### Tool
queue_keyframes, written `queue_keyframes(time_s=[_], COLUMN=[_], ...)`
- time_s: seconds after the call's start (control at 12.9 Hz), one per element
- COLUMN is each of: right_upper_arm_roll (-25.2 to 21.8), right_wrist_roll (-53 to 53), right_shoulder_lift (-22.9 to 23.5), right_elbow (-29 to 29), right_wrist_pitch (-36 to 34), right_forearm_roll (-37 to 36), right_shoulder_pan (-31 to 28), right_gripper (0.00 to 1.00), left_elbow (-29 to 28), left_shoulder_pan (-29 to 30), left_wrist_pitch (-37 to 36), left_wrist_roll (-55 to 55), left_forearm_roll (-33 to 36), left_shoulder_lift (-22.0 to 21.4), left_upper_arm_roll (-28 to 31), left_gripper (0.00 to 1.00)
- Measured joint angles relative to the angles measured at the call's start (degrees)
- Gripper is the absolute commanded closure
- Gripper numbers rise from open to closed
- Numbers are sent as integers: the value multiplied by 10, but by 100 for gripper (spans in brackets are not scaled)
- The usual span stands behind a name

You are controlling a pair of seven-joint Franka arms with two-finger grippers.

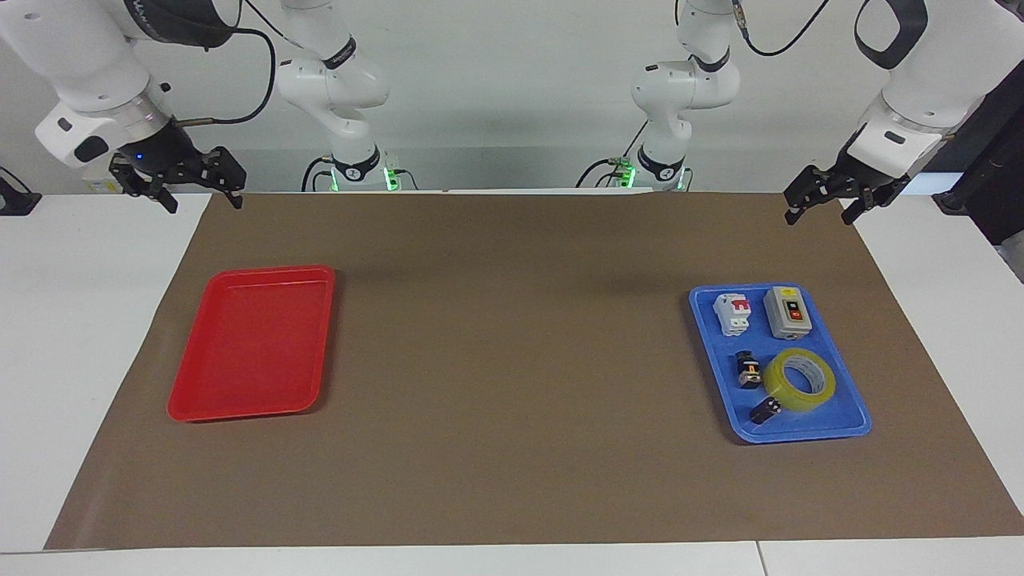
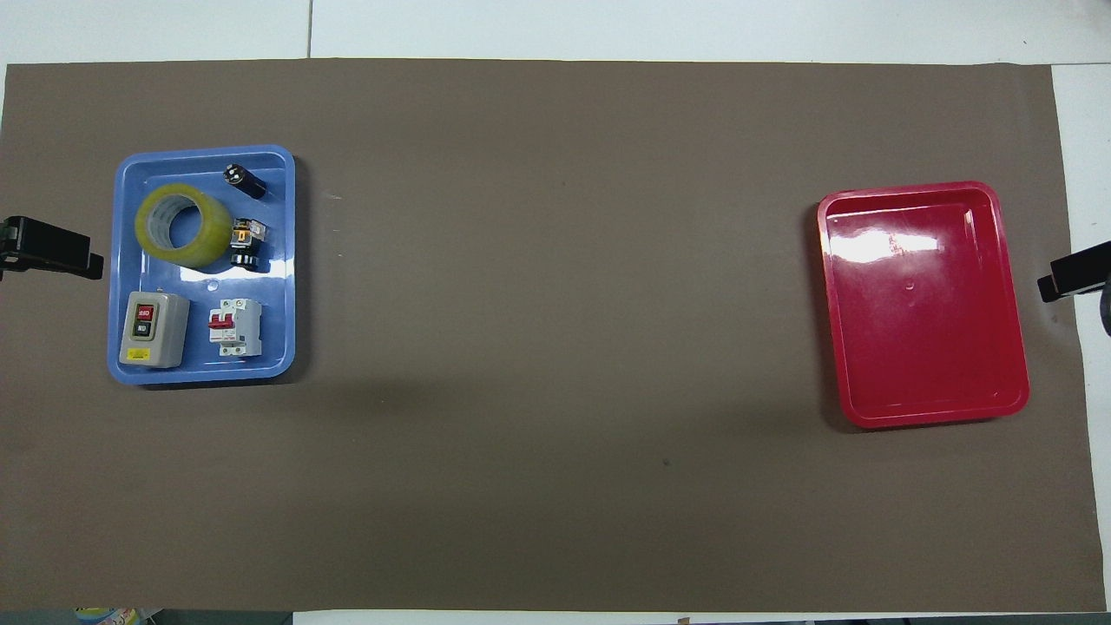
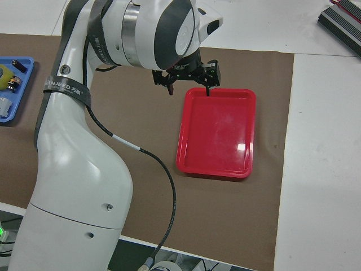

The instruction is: Place and move tape with both arms

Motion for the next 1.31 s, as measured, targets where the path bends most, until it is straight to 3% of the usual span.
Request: queue_keyframes(time_s=[0.46,1.08,1.31], right_upper_arm_roll=[0,2,3], right_wrist_roll=[0,0,0], right_shoulder_lift=[0,0,0], right_elbow=[0,0,0], right_wrist_pitch=[0,0,0], right_forearm_roll=[0,1,1], right_shoulder_pan=[0,3,5], right_gripper=[0,0,0], left_elbow=[-17,-33,-76], left_shoulder_pan=[31,77,84], left_wrist_pitch=[59,218,306], left_wrist_roll=[0,1,0], left_forearm_roll=[0,0,0], left_shoulder_lift=[16,163,186], left_upper_arm_roll=[2,4,4], left_gripper=[0,0,0])
